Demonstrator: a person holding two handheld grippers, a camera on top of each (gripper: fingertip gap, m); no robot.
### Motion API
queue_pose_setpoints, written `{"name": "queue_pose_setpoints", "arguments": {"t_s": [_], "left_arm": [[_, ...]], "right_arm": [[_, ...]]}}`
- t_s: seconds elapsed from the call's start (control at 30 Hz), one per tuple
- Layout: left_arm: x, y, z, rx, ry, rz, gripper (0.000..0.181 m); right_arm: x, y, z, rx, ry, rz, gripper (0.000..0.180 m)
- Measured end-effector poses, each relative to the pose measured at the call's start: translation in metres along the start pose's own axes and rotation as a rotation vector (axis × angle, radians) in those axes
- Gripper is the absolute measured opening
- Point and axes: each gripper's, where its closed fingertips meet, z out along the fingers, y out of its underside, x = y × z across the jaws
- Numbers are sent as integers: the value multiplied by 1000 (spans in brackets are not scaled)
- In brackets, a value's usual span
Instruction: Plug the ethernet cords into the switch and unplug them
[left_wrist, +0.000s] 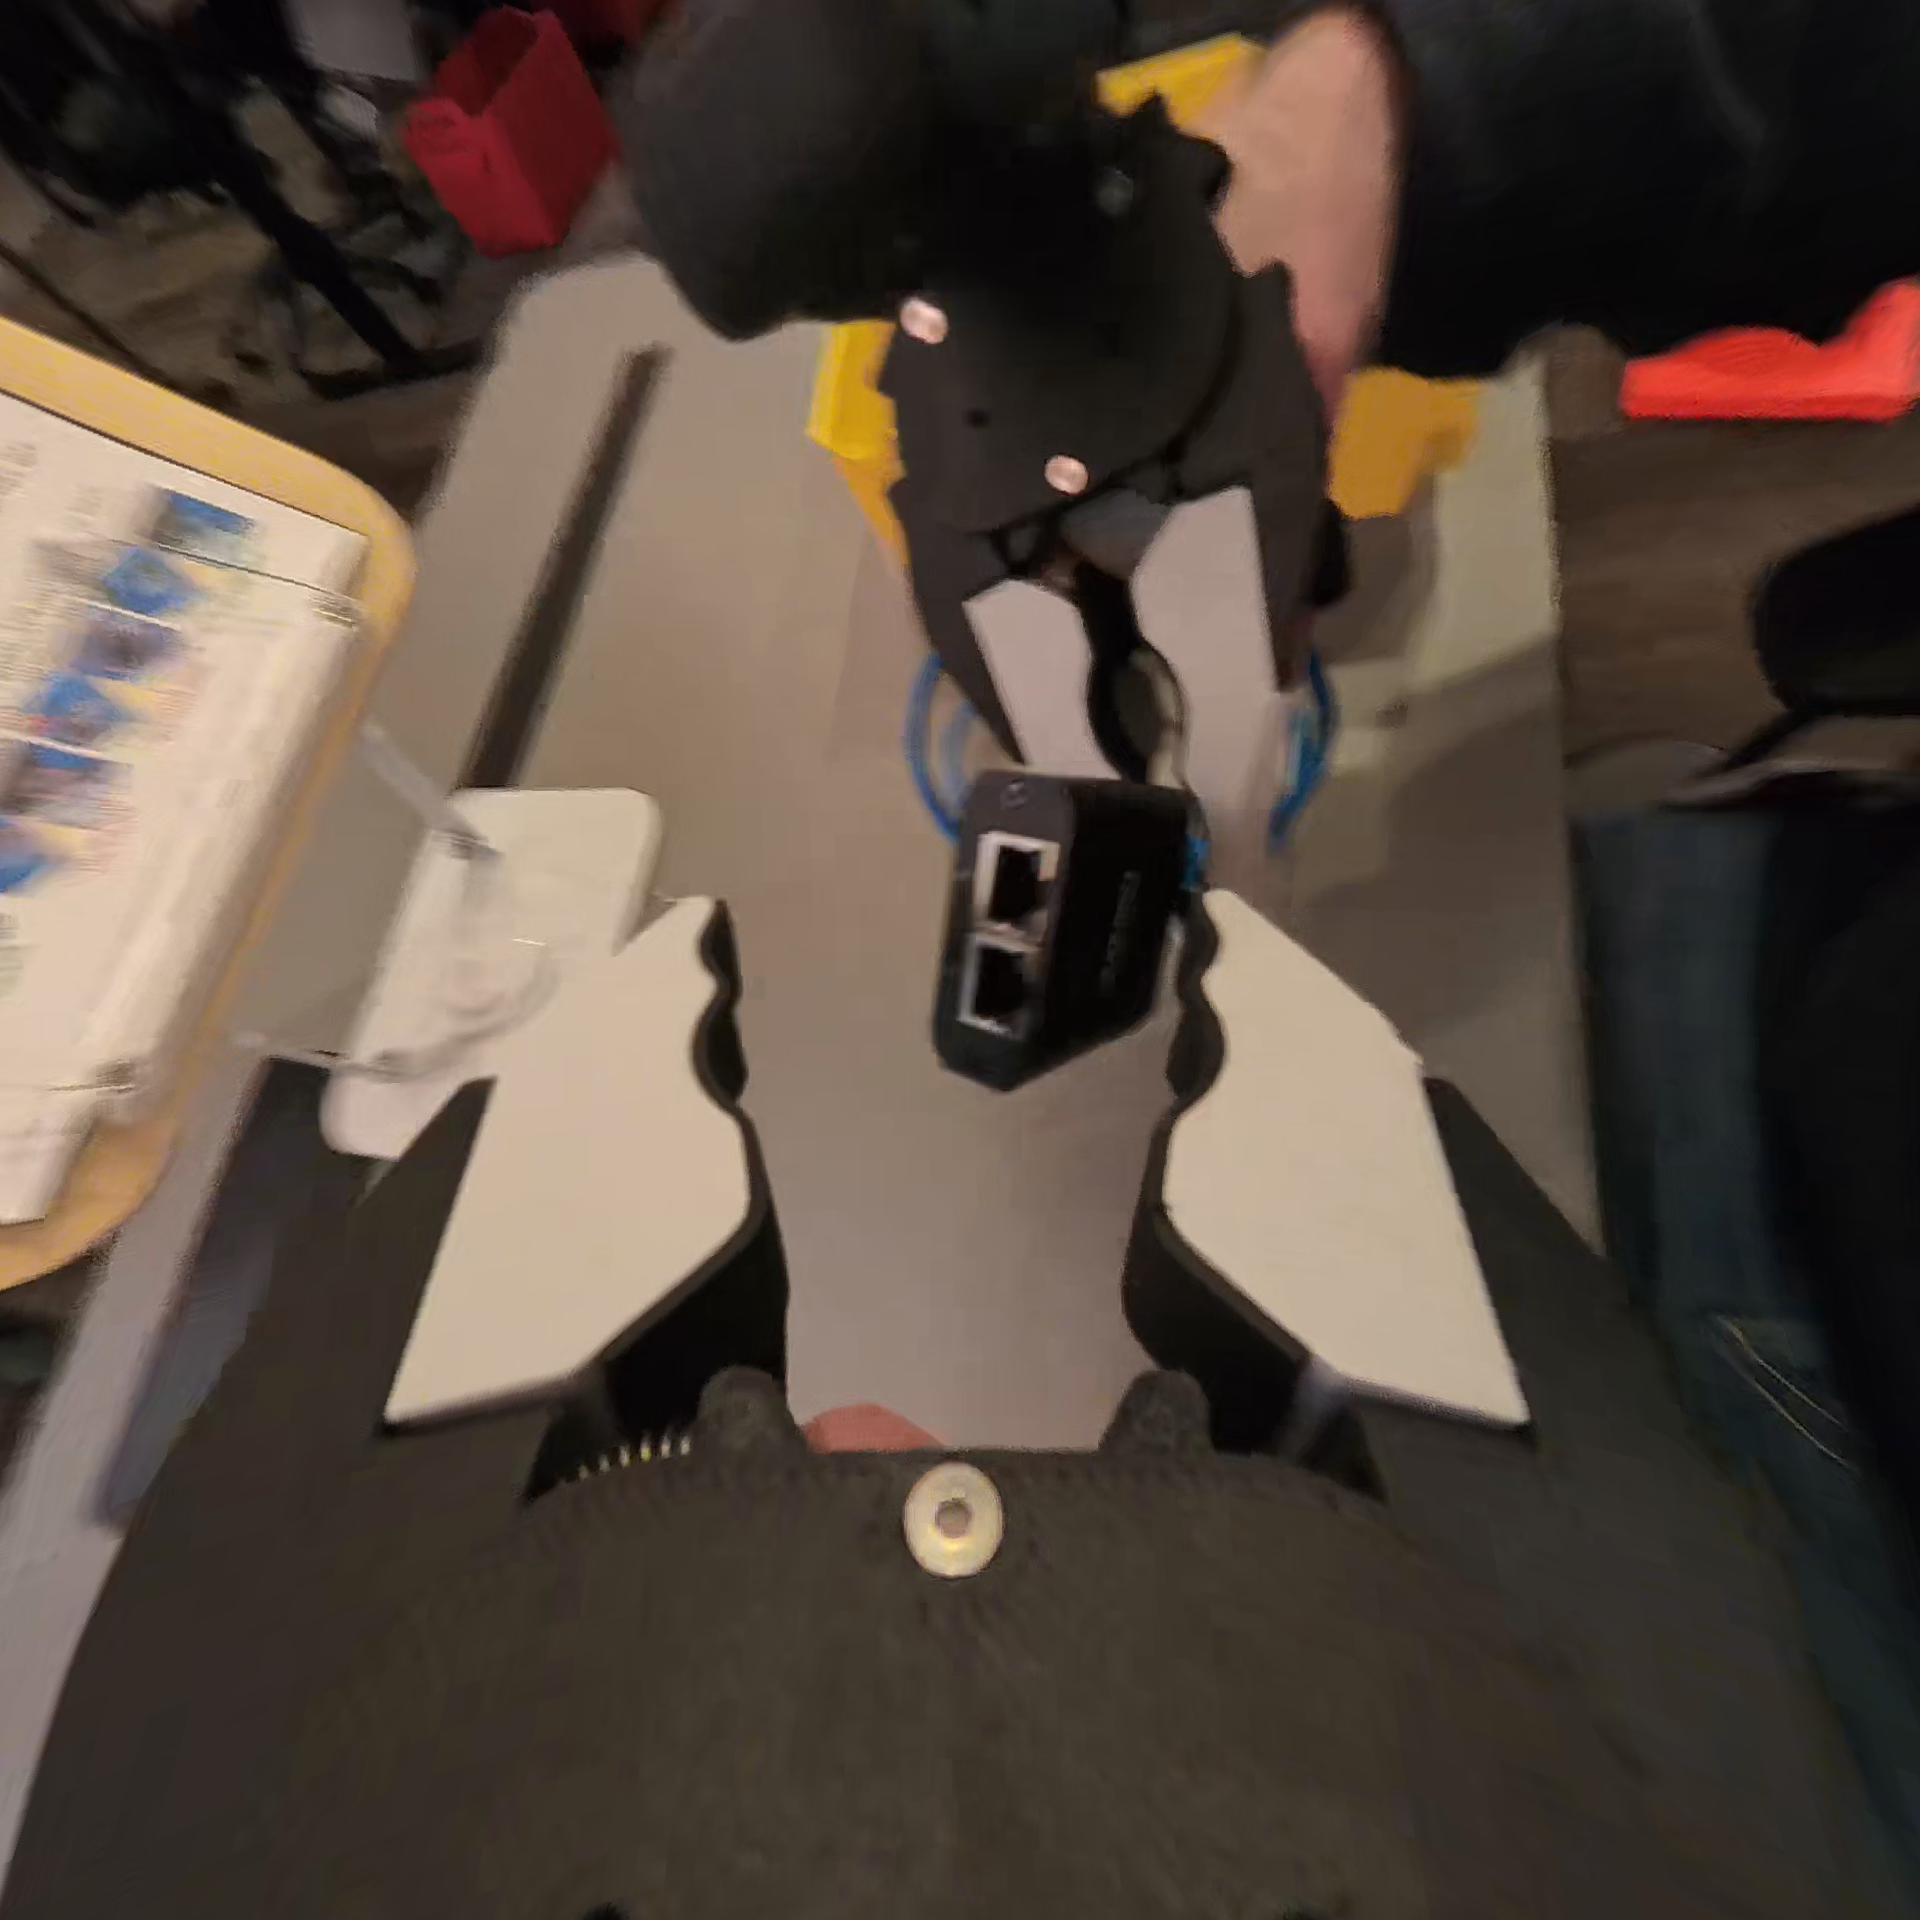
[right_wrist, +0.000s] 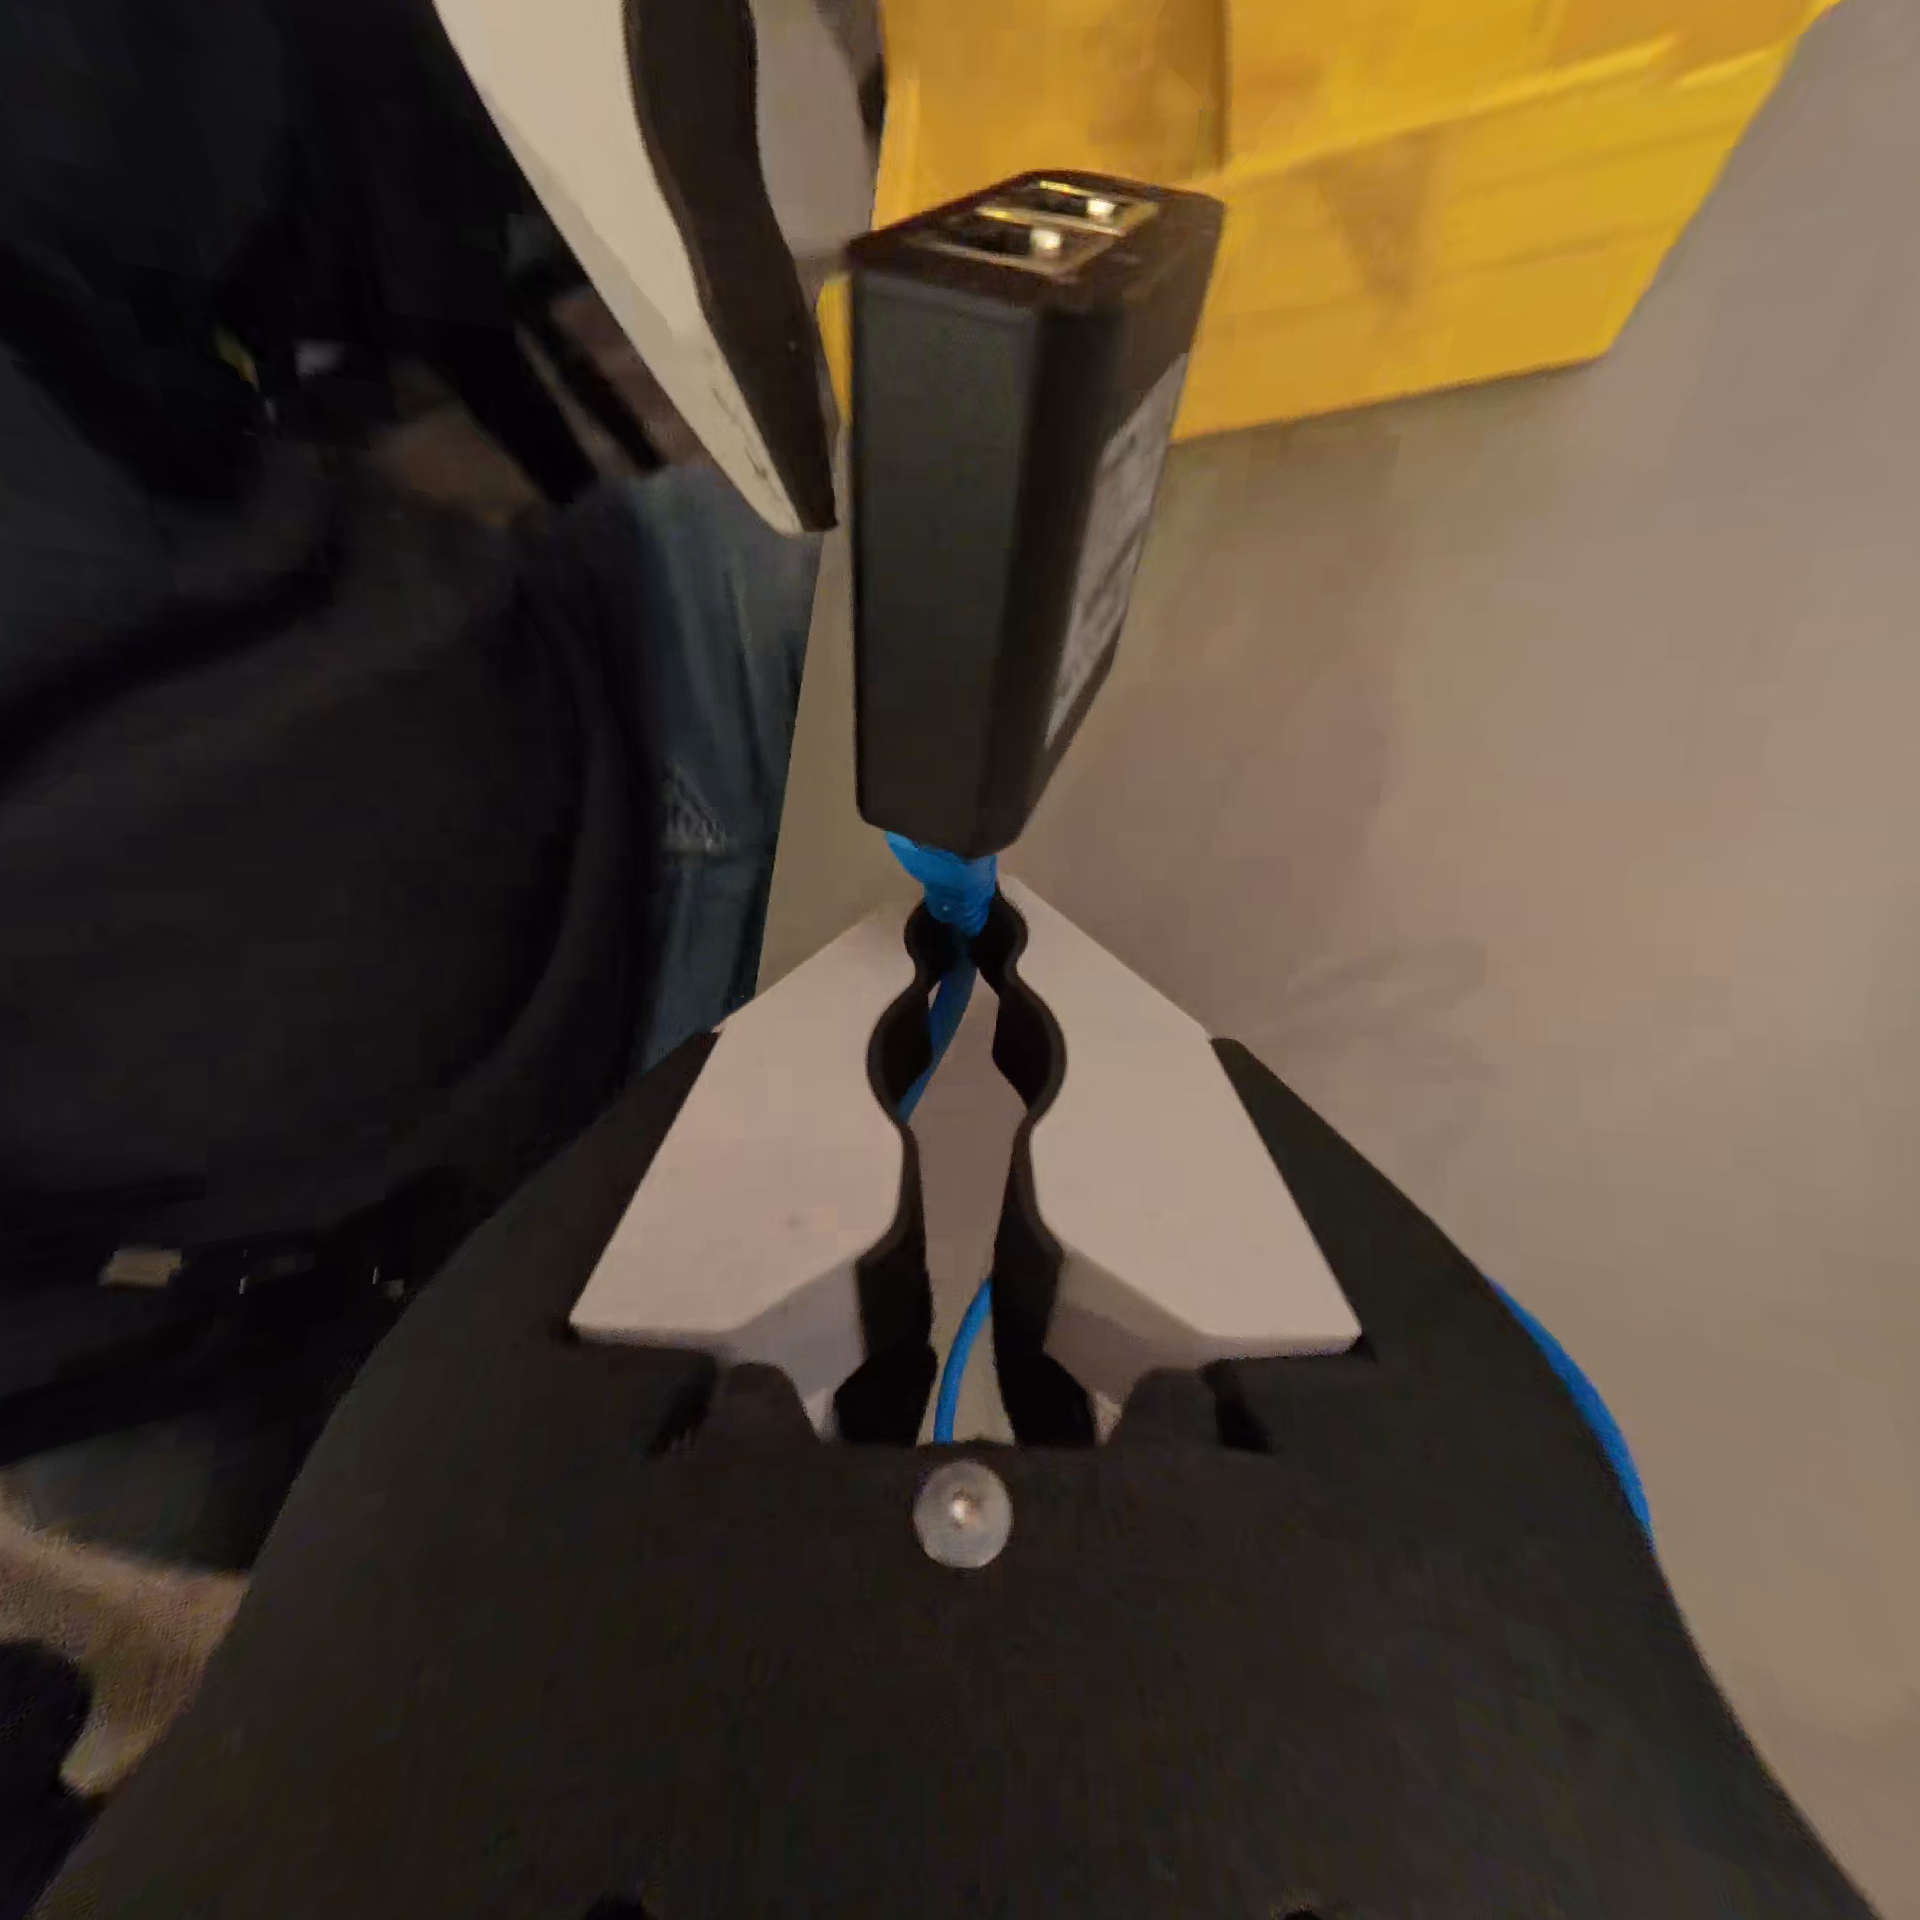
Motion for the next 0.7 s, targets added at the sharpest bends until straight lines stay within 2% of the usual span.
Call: {"name": "queue_pose_setpoints", "arguments": {"t_s": [0.1,0.2,0.3,0.4,0.47,0.6,0.63,0.67,0.7], "left_arm": [[34,21,12,-110,244,-122,57],[59,23,14,-63,391,-185,25],[51,20,15,-1,322,-264,25],[40,16,13,115,332,-486,25],[34,15,13,195,334,-621,25],[30,10,14,342,341,-783,25],[32,7,14,366,356,-810,25],[34,7,16,372,356,-824,25],[33,8,18,370,335,-827,24]], "right_arm": [[-13,8,2,-125,-65,-117,3],[-11,8,0,-206,-34,-193,3],[4,3,-3,-223,107,-247,6],[21,-13,-20,-160,369,-291,37],[28,-22,-36,-118,604,-372,45],[23,-19,-36,-91,866,-407,39],[25,-19,-35,-90,919,-423,34],[27,-21,-37,-78,985,-444,15],[29,-19,-38,-89,1016,-448,12]]}}
